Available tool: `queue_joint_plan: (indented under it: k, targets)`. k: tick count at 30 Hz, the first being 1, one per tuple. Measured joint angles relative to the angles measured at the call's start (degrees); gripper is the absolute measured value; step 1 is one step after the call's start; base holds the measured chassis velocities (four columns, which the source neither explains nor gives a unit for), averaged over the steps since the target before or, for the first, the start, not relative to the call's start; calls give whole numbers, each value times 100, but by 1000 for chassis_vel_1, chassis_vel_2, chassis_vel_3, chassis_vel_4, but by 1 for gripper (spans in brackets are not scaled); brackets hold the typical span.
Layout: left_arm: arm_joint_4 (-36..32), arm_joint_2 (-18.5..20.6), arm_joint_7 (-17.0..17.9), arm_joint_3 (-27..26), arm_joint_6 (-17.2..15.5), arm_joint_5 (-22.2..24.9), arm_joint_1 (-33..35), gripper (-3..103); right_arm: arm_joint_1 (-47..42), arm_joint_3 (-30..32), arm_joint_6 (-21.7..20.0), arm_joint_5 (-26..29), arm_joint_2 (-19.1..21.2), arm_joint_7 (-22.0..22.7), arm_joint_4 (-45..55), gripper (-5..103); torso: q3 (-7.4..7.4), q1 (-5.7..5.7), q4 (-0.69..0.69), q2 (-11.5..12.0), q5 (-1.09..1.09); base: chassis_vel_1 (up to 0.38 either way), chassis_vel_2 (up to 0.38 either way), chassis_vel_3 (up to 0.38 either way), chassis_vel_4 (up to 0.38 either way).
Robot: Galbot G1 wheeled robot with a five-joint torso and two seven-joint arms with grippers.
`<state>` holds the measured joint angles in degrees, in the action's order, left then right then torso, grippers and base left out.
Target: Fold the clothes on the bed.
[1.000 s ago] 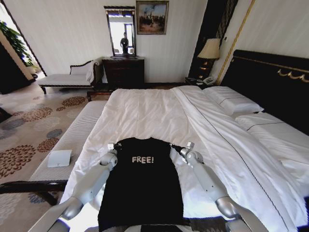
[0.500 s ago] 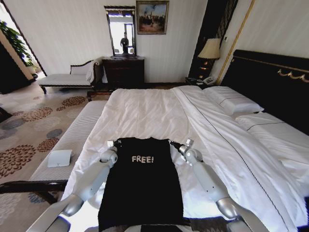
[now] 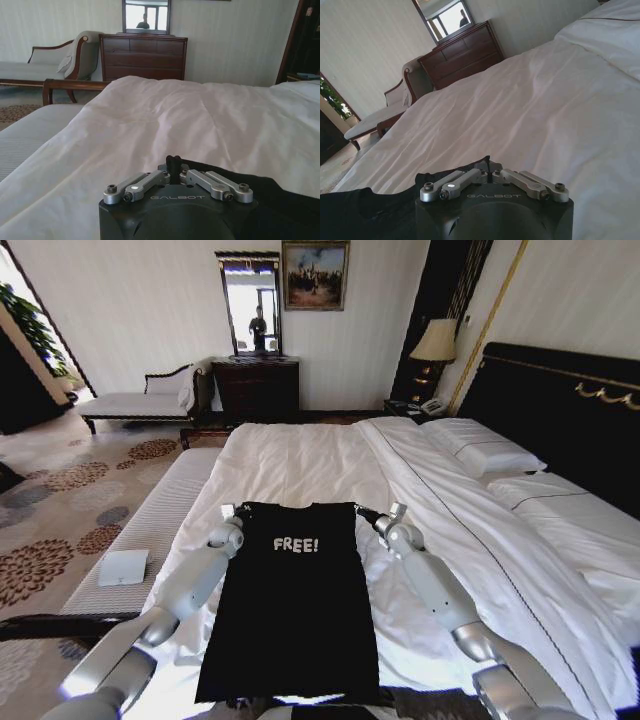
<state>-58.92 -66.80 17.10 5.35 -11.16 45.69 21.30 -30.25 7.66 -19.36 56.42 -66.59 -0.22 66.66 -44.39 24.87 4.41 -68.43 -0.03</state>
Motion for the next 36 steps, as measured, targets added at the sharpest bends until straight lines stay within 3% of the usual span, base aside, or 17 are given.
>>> queue_joint_plan:
  k: [11, 19, 36]
  targets:
    - [1604, -918, -308, 161, 124, -105, -1004, 3, 1171, -430, 237, -114, -348, -60, -1280, 0, 0, 1, -1, 0, 1, 0, 0, 0, 0]
    - [2832, -1554, -681, -110, 299, -570, -1529, 3, 1830, -553, 452, -266, -574, -199, -2125, 0, 0, 0, 1, 0, -1, 0, 0, 0, 0]
    - [3360, -1658, -877, -446, 546, -812, -1744, 3, 1879, -582, 739, -692, -780, -307, -2472, 0, 1, -1, -1, -1, -1, 0, 0, 0, 0]
